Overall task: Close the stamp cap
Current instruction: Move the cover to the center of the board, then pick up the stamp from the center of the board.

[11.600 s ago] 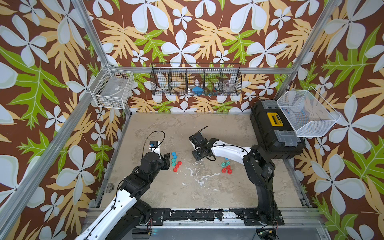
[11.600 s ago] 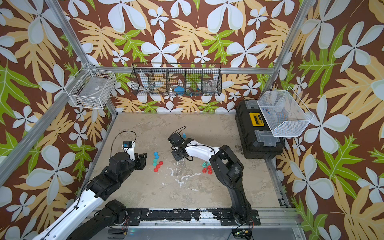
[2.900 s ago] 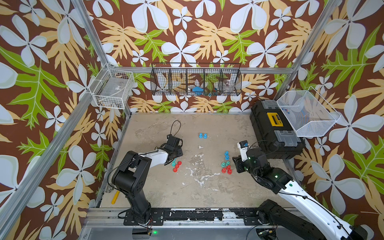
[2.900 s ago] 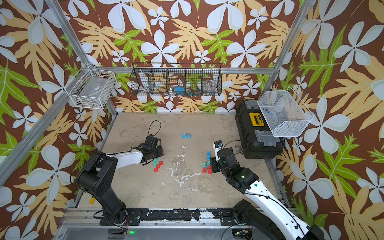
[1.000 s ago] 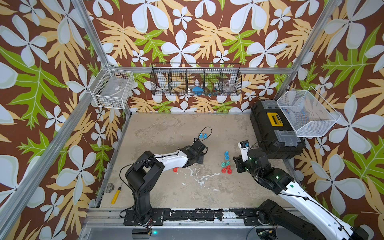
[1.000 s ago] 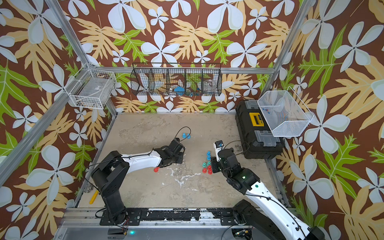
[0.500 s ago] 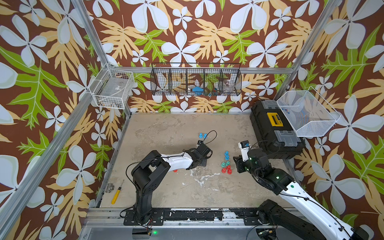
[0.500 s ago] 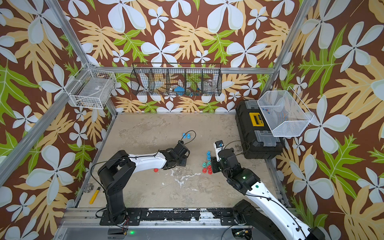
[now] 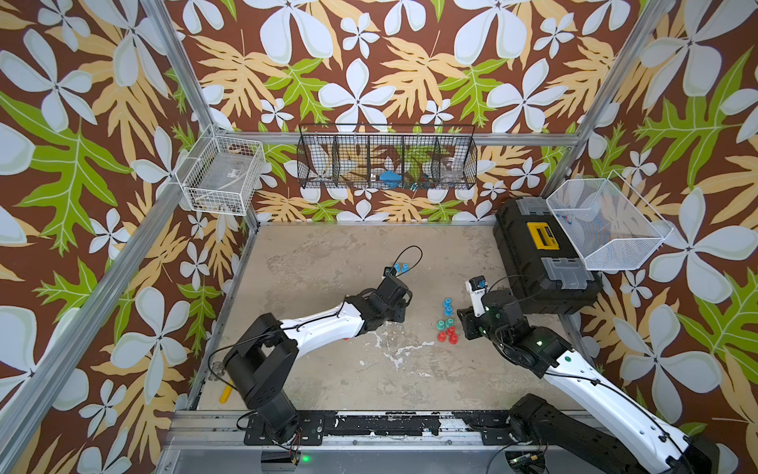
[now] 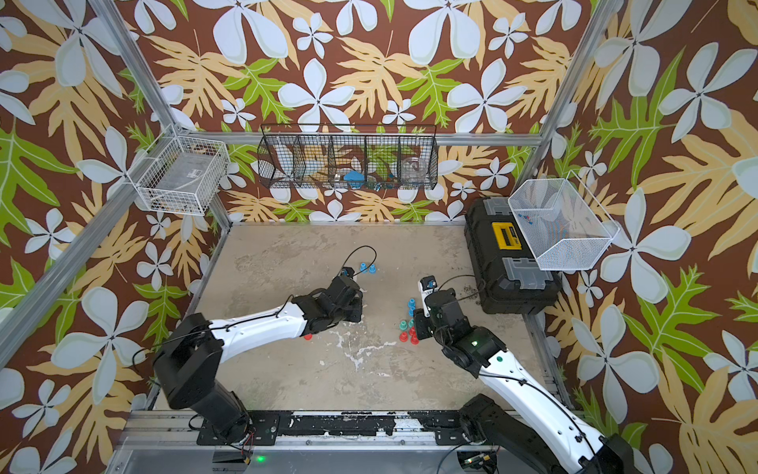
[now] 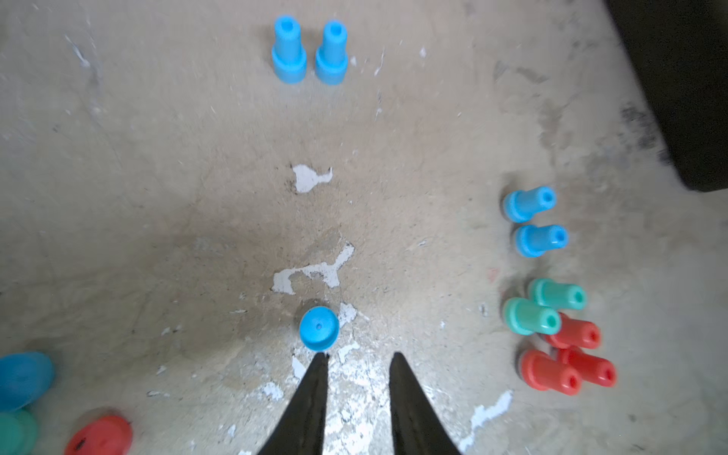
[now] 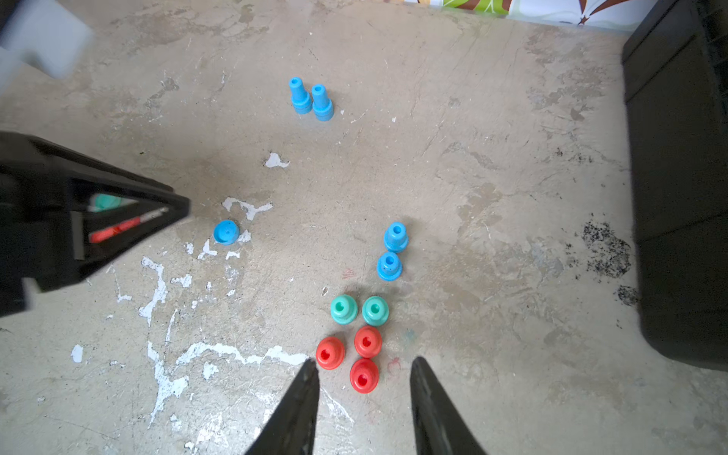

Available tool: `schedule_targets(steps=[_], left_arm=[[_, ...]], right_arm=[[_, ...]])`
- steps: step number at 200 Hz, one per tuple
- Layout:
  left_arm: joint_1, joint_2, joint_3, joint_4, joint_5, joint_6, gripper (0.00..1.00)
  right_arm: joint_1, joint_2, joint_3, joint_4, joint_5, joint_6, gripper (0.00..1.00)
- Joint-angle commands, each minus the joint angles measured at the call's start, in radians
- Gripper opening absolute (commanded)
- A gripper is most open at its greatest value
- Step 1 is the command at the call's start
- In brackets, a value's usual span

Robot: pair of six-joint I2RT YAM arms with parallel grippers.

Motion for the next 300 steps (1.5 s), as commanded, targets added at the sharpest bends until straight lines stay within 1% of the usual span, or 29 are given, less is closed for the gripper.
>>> schedule_targets(steps=[1,26,45,70,91,108,120,161,205,263,300], left_arm=[[-0.001,-0.105,-0.023,-0.035,-0.023,0.037,0.32],[0.005,-0.276,-0.073,-0.065,-0.060,0.062,0.35],[0.036,-0.407,-0.118,-0.093,-0.065,0.074,0.36],[0.125,-0.580,-0.186,-0.133,-0.046,0.114,0.37],[0.209,-0.716,-0.247,-0.167,-0.038,0.159,0.38],[0.263,-0.791,-0.288,-0.196,-0.015,0.183,0.38],[0.279,-0.826,-0.314,-0.212,-0.013,0.193,0.38],[0.283,-0.907,-0.404,-0.199,-0.034,0.197,0.38],[0.284,-0.903,-0.411,-0.188,-0.035,0.204,0.38],[0.284,-0.903,-0.415,-0.188,-0.042,0.203,0.38],[0.284,-0.903,-0.415,-0.187,-0.041,0.206,0.38]], right_arm=[[-0.005,0.052,0.028,0.015,0.000,-0.002,0.42],[-0.018,0.150,0.073,0.021,-0.013,-0.005,0.43],[-0.028,0.234,0.110,0.042,-0.029,-0.005,0.44],[-0.043,0.375,0.174,0.055,-0.013,-0.023,0.45],[-0.079,0.487,0.218,0.065,-0.007,-0.037,0.45],[-0.115,0.562,0.261,0.064,-0.013,-0.047,0.45],[-0.132,0.606,0.289,0.061,-0.019,-0.056,0.45],[-0.141,0.700,0.341,0.058,-0.014,-0.070,0.45],[-0.162,0.764,0.342,0.074,-0.019,-0.078,0.44],[-0.172,0.799,0.316,0.111,-0.034,-0.075,0.42],[-0.174,0.810,0.313,0.116,-0.039,-0.075,0.40]])
